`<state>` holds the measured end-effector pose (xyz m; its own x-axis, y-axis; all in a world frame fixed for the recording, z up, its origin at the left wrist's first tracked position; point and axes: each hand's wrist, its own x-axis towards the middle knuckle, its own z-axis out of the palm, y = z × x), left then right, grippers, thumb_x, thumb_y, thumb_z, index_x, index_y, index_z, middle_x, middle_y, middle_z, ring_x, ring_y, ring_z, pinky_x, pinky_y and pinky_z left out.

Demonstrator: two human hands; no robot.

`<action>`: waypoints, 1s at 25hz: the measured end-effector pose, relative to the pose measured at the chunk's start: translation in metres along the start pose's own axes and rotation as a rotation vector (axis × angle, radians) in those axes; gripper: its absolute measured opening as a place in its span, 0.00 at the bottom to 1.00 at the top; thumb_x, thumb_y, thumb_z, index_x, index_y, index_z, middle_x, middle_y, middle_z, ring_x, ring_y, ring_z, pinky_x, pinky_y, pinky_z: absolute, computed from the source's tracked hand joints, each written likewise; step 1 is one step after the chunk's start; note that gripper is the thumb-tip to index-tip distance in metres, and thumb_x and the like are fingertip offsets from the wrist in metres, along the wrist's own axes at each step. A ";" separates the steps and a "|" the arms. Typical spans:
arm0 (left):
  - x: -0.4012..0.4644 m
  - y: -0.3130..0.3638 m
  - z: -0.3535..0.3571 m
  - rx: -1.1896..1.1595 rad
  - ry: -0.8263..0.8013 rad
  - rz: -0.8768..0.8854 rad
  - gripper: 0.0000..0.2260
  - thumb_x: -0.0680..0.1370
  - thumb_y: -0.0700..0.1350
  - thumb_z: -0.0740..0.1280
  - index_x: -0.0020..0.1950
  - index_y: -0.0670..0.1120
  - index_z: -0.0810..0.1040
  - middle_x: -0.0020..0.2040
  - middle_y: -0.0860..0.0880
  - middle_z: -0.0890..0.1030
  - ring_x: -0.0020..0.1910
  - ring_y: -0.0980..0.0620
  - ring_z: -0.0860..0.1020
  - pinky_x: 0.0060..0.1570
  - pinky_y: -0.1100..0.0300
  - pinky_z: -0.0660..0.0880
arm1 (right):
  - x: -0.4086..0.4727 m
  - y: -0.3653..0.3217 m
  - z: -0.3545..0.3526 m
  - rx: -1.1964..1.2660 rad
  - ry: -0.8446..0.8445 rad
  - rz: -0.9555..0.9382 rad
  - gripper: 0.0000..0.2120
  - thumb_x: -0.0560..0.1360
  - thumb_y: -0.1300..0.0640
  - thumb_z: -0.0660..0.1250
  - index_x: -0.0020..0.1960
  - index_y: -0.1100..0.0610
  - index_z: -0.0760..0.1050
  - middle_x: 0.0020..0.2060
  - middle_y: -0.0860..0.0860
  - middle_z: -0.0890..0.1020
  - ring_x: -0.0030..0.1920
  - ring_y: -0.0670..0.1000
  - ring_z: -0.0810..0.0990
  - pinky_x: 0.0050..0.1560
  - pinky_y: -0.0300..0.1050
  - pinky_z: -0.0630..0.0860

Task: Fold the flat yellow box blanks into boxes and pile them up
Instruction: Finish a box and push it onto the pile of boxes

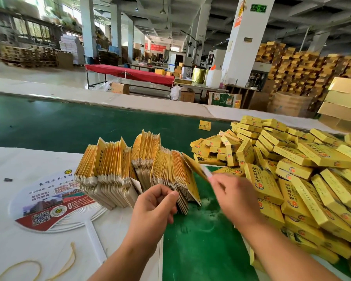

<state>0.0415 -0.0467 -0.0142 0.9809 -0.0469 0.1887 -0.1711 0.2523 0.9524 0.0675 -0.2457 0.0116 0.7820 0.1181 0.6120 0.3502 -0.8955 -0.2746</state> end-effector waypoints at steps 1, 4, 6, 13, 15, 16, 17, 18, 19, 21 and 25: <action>0.000 0.000 0.000 0.004 0.009 0.014 0.10 0.78 0.39 0.67 0.36 0.43 0.76 0.28 0.46 0.74 0.24 0.53 0.68 0.25 0.66 0.66 | 0.005 0.000 -0.011 -0.041 0.123 -0.007 0.08 0.78 0.61 0.68 0.40 0.60 0.82 0.24 0.47 0.75 0.21 0.44 0.68 0.20 0.37 0.59; 0.001 0.001 -0.002 0.022 0.049 0.077 0.13 0.78 0.37 0.66 0.34 0.44 0.75 0.28 0.46 0.73 0.25 0.53 0.68 0.26 0.64 0.66 | 0.020 -0.006 -0.045 -0.019 0.403 -0.046 0.06 0.77 0.63 0.68 0.43 0.62 0.81 0.26 0.48 0.76 0.22 0.47 0.72 0.18 0.41 0.66; 0.004 0.004 -0.005 -0.017 0.072 0.106 0.15 0.79 0.37 0.63 0.33 0.46 0.76 0.27 0.46 0.73 0.25 0.53 0.68 0.25 0.65 0.67 | 0.023 -0.009 -0.067 0.122 0.489 -0.056 0.07 0.80 0.57 0.65 0.46 0.56 0.80 0.27 0.42 0.75 0.26 0.43 0.73 0.21 0.40 0.68; 0.005 0.013 -0.008 -0.498 -0.399 -0.455 0.30 0.79 0.62 0.51 0.56 0.40 0.82 0.54 0.39 0.82 0.54 0.39 0.79 0.59 0.43 0.72 | 0.003 -0.031 -0.069 0.903 -0.054 0.239 0.06 0.73 0.49 0.67 0.44 0.45 0.84 0.35 0.47 0.85 0.33 0.44 0.82 0.31 0.38 0.79; -0.005 0.018 -0.007 -0.496 -0.496 -0.481 0.36 0.80 0.64 0.46 0.68 0.37 0.74 0.66 0.39 0.77 0.66 0.42 0.75 0.71 0.47 0.63 | -0.009 -0.032 -0.049 0.746 -0.127 0.212 0.07 0.75 0.50 0.66 0.45 0.49 0.82 0.35 0.49 0.84 0.34 0.49 0.82 0.30 0.45 0.79; -0.007 0.020 -0.006 -0.430 -0.498 -0.417 0.34 0.81 0.63 0.47 0.70 0.37 0.72 0.67 0.40 0.76 0.68 0.44 0.74 0.72 0.50 0.62 | -0.014 -0.032 -0.039 0.656 -0.124 0.186 0.07 0.77 0.51 0.65 0.45 0.49 0.82 0.34 0.50 0.84 0.34 0.51 0.82 0.32 0.49 0.78; -0.006 0.019 -0.004 -0.387 -0.515 -0.361 0.32 0.82 0.61 0.48 0.72 0.38 0.70 0.68 0.41 0.75 0.69 0.45 0.73 0.72 0.52 0.62 | -0.019 -0.032 -0.030 0.585 -0.110 0.167 0.07 0.78 0.51 0.64 0.47 0.48 0.81 0.34 0.49 0.83 0.34 0.51 0.81 0.32 0.50 0.78; -0.003 0.016 -0.004 -0.422 -0.556 -0.326 0.29 0.83 0.57 0.46 0.74 0.38 0.66 0.71 0.40 0.73 0.71 0.45 0.70 0.73 0.52 0.60 | -0.024 -0.032 -0.022 0.549 -0.086 0.167 0.08 0.78 0.49 0.63 0.50 0.47 0.81 0.36 0.48 0.83 0.35 0.49 0.82 0.31 0.49 0.78; -0.001 0.012 -0.006 -0.492 -0.587 -0.320 0.28 0.84 0.54 0.42 0.76 0.37 0.62 0.73 0.38 0.69 0.72 0.43 0.67 0.74 0.51 0.58 | -0.028 -0.032 -0.017 0.562 -0.066 0.185 0.10 0.77 0.47 0.63 0.55 0.44 0.80 0.40 0.45 0.84 0.38 0.47 0.83 0.32 0.46 0.79; -0.002 0.002 -0.004 -0.499 -0.590 -0.446 0.28 0.84 0.56 0.45 0.75 0.39 0.65 0.71 0.39 0.71 0.70 0.43 0.70 0.74 0.48 0.59 | -0.035 -0.033 -0.009 0.609 -0.054 0.168 0.18 0.77 0.45 0.64 0.66 0.42 0.74 0.55 0.38 0.80 0.53 0.42 0.82 0.43 0.37 0.80; 0.011 -0.015 -0.010 -0.404 -0.650 -0.612 0.22 0.75 0.62 0.66 0.61 0.48 0.82 0.56 0.41 0.82 0.54 0.41 0.79 0.63 0.42 0.70 | -0.048 -0.033 -0.002 0.623 -0.210 0.084 0.21 0.75 0.39 0.65 0.68 0.34 0.71 0.73 0.31 0.61 0.72 0.34 0.63 0.61 0.39 0.75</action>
<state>0.0556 -0.0413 -0.0289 0.6268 -0.7727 -0.1001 0.5139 0.3134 0.7986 0.0175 -0.2226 -0.0069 0.8812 0.1963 0.4300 0.4674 -0.4969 -0.7312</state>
